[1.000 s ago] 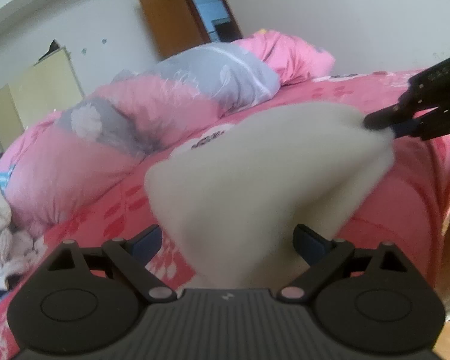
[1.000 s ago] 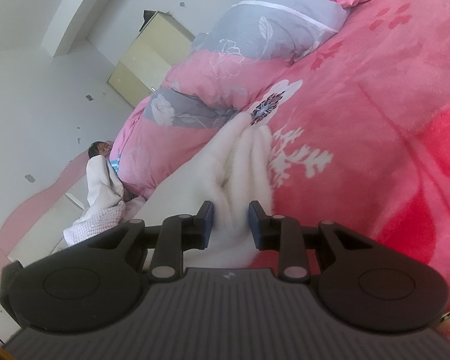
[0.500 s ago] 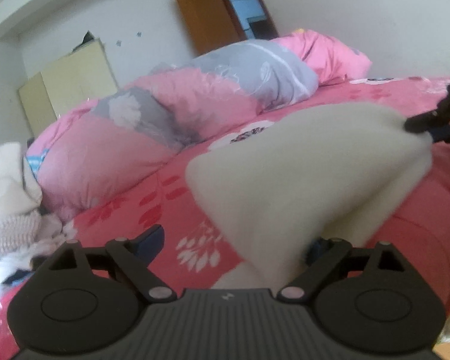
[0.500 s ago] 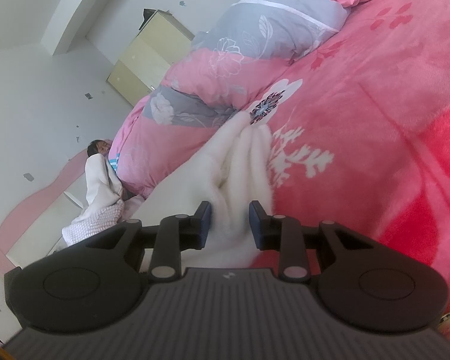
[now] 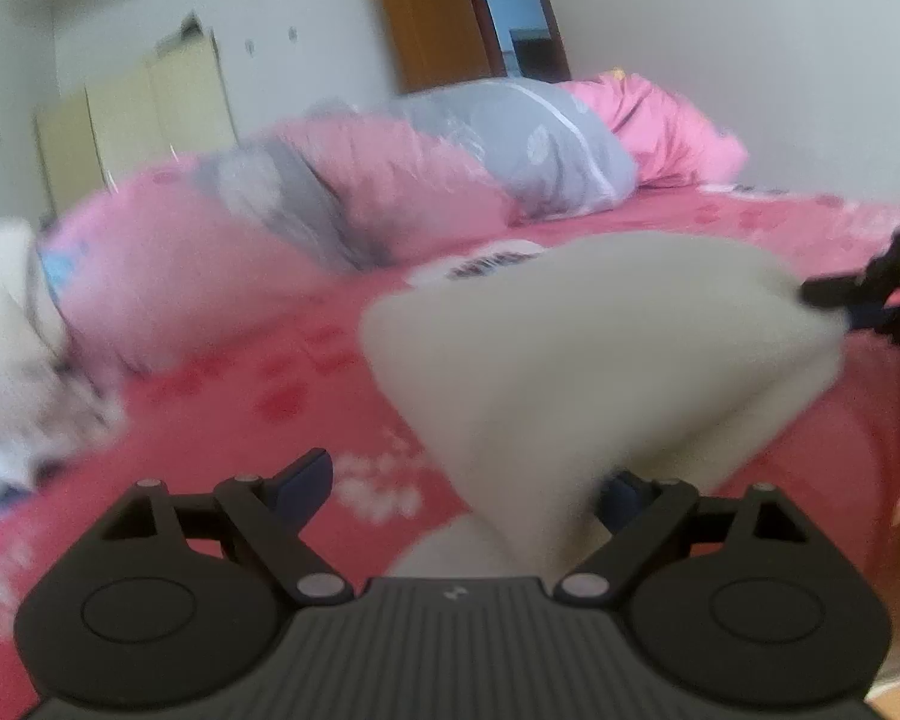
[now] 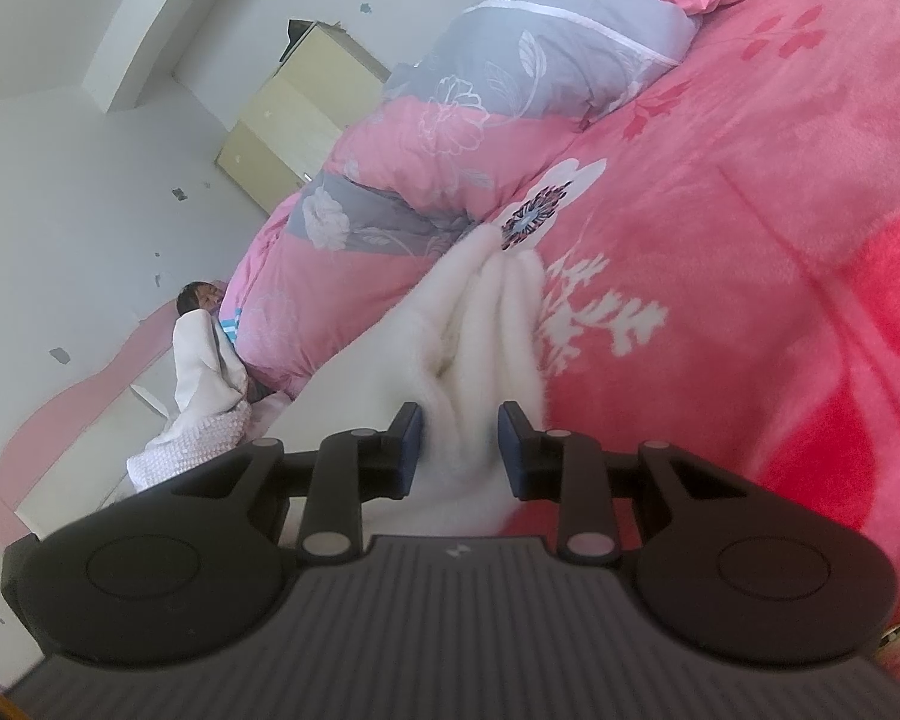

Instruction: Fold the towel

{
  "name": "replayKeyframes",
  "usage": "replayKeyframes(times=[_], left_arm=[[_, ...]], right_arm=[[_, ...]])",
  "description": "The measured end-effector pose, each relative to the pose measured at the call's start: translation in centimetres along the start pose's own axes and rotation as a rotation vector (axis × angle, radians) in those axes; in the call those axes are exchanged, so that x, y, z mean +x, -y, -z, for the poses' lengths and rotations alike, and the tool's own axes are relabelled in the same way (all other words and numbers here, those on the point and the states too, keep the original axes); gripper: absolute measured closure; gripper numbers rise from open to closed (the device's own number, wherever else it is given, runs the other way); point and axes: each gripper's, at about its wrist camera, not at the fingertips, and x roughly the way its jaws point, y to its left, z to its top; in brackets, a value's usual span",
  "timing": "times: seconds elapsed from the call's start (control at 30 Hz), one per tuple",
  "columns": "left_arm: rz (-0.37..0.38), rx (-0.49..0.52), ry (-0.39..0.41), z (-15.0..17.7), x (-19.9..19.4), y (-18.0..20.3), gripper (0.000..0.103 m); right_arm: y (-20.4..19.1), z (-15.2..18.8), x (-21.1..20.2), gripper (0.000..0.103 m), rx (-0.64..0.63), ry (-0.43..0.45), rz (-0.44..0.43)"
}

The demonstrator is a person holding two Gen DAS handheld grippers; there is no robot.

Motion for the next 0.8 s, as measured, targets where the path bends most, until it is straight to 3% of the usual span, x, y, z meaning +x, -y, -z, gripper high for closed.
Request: replayKeyframes(times=[0.23,0.3,0.37,0.53,0.7,0.8], left_arm=[[0.236,-0.25,-0.01,0.1,-0.6,-3.9,0.012],[0.319,-0.34,0.018,-0.2,-0.7,-4.9,0.011],[0.356,-0.388,0.048,-0.7,-0.8,-5.5,0.01],[0.278,-0.414,0.057,-2.1,1.3,-6.3,0.009],[0.138,-0.539,0.044,-3.0,5.6,-8.5,0.009],[0.079,-0.575,0.035,-3.6,8.1,-9.2,0.01]], right_arm=[[2.2,-0.6,-1.7,0.074,0.182,0.101,-0.071],[3.1,-0.6,-2.6,0.074,0.245,0.143,-0.11],[3.4,-0.5,-3.1,0.074,0.266,0.157,-0.126],[3.1,-0.3,-3.3,0.072,0.273,0.119,-0.159],[1.7,0.8,-2.3,0.067,0.251,0.027,-0.166],[1.4,1.1,-2.0,0.063,0.263,0.014,-0.155]])
